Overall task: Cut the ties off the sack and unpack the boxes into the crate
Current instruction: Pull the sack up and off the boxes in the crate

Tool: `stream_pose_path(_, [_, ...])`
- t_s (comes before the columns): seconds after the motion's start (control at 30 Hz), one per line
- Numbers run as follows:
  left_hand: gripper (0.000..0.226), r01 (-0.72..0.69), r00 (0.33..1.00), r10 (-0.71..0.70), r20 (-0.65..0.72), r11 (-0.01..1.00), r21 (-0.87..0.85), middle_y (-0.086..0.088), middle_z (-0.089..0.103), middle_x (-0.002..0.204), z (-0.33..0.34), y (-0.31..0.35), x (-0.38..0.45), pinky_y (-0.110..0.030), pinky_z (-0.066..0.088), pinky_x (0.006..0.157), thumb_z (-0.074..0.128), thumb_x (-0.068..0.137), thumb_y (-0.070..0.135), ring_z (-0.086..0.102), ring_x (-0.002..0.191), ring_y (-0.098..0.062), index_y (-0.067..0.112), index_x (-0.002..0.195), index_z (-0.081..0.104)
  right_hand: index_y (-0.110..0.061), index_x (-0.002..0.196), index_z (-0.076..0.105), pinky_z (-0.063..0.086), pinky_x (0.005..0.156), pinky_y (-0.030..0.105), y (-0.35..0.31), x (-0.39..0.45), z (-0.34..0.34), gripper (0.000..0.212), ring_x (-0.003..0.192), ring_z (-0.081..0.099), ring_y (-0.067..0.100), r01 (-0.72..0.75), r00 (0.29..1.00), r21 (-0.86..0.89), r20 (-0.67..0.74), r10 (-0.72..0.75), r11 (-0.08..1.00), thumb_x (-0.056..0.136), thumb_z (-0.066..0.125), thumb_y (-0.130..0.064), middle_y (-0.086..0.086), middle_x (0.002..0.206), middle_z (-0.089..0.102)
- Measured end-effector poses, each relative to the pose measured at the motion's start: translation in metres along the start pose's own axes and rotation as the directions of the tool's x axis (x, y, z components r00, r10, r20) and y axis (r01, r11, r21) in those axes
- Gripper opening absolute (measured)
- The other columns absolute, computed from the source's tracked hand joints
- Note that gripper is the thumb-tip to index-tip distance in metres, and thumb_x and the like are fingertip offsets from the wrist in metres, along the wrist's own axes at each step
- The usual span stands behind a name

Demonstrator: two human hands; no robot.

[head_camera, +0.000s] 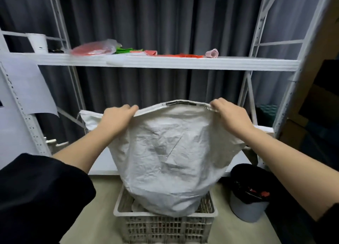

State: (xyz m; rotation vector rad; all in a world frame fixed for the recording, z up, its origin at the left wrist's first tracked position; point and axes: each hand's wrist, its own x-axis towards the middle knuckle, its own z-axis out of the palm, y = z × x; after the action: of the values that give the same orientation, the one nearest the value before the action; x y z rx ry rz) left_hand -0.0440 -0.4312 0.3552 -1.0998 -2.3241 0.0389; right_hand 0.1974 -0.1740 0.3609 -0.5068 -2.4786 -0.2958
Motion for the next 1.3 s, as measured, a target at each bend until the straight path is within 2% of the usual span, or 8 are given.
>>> stream_pose_path(0.2, [0.081, -0.223, 0.973, 0.218, 0.070, 0.971, 0.084, -0.010, 0.041, 0.137, 0.023, 0.001, -0.015, -0.033, 0.040, 0.057, 0.042, 0.089, 0.004, 0.063, 0.078, -0.031, 0.045, 0.147, 0.004, -0.024, 0.083, 0.062, 0.046, 0.086, 0.038, -0.014, -0.016, 0.020, 0.041, 0.097, 0.056, 0.013, -0.134, 0.932, 0.375, 0.361, -0.011, 0.917, 0.096, 0.034, -0.050, -0.005, 0.103, 0.057])
stream_pose_path(0.33, [0.105, -0.522, 0.828, 0.548, -0.118, 0.831, 0.194, -0.006, 0.063, 0.103, 0.043, -0.003, -0.025, -0.024, 0.029, 0.037, 0.077, 0.054, -0.003, 0.053, 0.050, -0.024, 0.040, 0.136, 0.029, -0.020, 0.089, 0.062, 0.042, 0.096, 0.036, -0.021, -0.016, 0.046, 0.015, 0.105, 0.054, 0.018, -0.180, 0.856, 0.300, 0.517, -0.001, 0.937, 0.091, 0.053, -0.031, 0.001, 0.115, 0.053])
stream_pose_path(0.47, [0.099, -0.630, 0.743, 0.651, -0.152, 0.758, 0.168, -0.005, 0.062, 0.091, 0.055, -0.006, -0.031, -0.024, 0.035, 0.033, 0.078, 0.049, -0.005, 0.051, 0.051, -0.023, 0.034, 0.131, 0.038, -0.018, 0.138, 0.039, 0.031, 0.110, 0.034, -0.033, -0.017, 0.068, 0.063, 0.133, 0.039, 0.020, -0.248, 0.783, 0.381, 0.620, -0.046, 0.891, 0.084, 0.067, -0.033, 0.004, 0.144, 0.040])
stream_pose_path(0.63, [0.063, -0.703, 0.683, 0.695, -0.222, 0.709, 0.056, -0.002, 0.060, 0.099, 0.065, -0.015, -0.046, -0.026, 0.045, 0.044, 0.062, 0.073, 0.015, 0.061, 0.067, -0.022, 0.031, 0.130, 0.040, -0.026, 0.152, 0.005, 0.013, 0.117, 0.049, -0.061, -0.029, 0.100, 0.119, 0.147, 0.012, 0.020, -0.124, 0.684, 0.185, 0.728, -0.051, 0.975, 0.063, 0.075, -0.063, -0.003, 0.160, 0.012])
stream_pose_path(0.83, [0.038, -0.796, 0.586, 0.780, -0.222, 0.605, 0.026, -0.005, 0.051, 0.106, 0.073, -0.009, -0.074, -0.031, 0.051, 0.047, 0.042, 0.087, 0.017, 0.061, 0.075, -0.024, 0.018, 0.125, 0.047, -0.030, 0.150, -0.013, 0.007, 0.113, 0.060, -0.072, -0.048, 0.137, 0.134, 0.148, -0.004, 0.031, -0.068, 0.630, -0.019, 0.774, 0.058, 0.997, 0.057, 0.077, -0.064, -0.001, 0.161, -0.012])
stream_pose_path(0.93, [0.032, -0.801, 0.581, 0.778, -0.237, 0.599, 0.003, -0.004, 0.051, 0.105, 0.075, -0.005, -0.085, -0.031, 0.051, 0.045, 0.042, 0.088, 0.015, 0.062, 0.076, -0.024, 0.017, 0.120, 0.049, -0.032, 0.149, -0.019, 0.025, 0.110, 0.054, -0.065, -0.056, 0.145, 0.137, 0.142, 0.021, 0.038, -0.149, 0.604, -0.081, 0.782, 0.156, 0.985, 0.057, 0.079, -0.059, 0.005, 0.160, -0.014])
stream_pose_path(1.1, [0.024, -0.753, 0.647, 0.731, -0.219, 0.657, -0.033, 0.001, 0.057, 0.102, 0.074, 0.004, -0.086, -0.028, 0.051, 0.047, 0.047, 0.087, 0.021, 0.060, 0.079, -0.016, 0.020, 0.110, 0.056, -0.022, 0.150, -0.014, 0.046, 0.085, 0.036, -0.066, -0.070, 0.163, 0.104, 0.110, 0.058, 0.032, -0.224, 0.663, -0.074, 0.720, 0.208, 0.972, 0.078, 0.061, -0.032, 0.014, 0.130, 0.053])
stream_pose_path(1.3, [0.044, -0.599, 0.785, 0.617, -0.050, 0.737, -0.313, -0.001, 0.060, 0.091, 0.071, 0.018, -0.086, -0.023, 0.043, 0.060, 0.037, 0.085, 0.048, 0.062, 0.080, -0.019, 0.016, 0.087, 0.067, -0.012, 0.122, 0.049, 0.046, 0.084, 0.036, -0.058, -0.055, 0.153, 0.032, 0.112, 0.055, 0.031, -0.173, 0.864, -0.077, 0.468, 0.189, 0.982, 0.091, 0.043, -0.015, 0.010, 0.121, 0.056])
